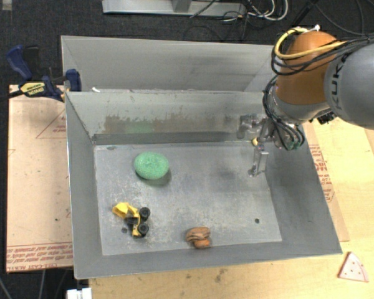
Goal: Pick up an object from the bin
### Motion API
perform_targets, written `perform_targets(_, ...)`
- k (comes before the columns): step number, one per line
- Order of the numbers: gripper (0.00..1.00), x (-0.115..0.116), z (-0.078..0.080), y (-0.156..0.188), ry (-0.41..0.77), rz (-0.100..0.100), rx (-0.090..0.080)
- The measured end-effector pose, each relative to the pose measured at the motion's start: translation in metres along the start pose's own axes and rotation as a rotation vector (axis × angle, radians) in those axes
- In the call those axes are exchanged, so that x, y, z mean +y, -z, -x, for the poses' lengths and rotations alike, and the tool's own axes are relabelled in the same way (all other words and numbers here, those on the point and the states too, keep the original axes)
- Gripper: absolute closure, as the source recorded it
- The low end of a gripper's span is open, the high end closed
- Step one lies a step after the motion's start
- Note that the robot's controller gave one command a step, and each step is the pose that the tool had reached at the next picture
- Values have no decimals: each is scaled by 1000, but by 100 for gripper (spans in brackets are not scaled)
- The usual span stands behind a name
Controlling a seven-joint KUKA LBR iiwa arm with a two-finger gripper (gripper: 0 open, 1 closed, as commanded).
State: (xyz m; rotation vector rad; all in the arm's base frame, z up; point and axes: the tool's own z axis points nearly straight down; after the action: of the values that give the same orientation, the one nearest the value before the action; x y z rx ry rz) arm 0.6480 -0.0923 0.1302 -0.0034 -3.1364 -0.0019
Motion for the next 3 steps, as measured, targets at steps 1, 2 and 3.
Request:
perform_targets(1, 0, 0, 2, 5, 1, -1, -7)
perform_targets(2, 0, 37, -4, -2, 55, -3, -8)
perform_targets(3, 0, 67, -15, -31, -22, 2, -9)
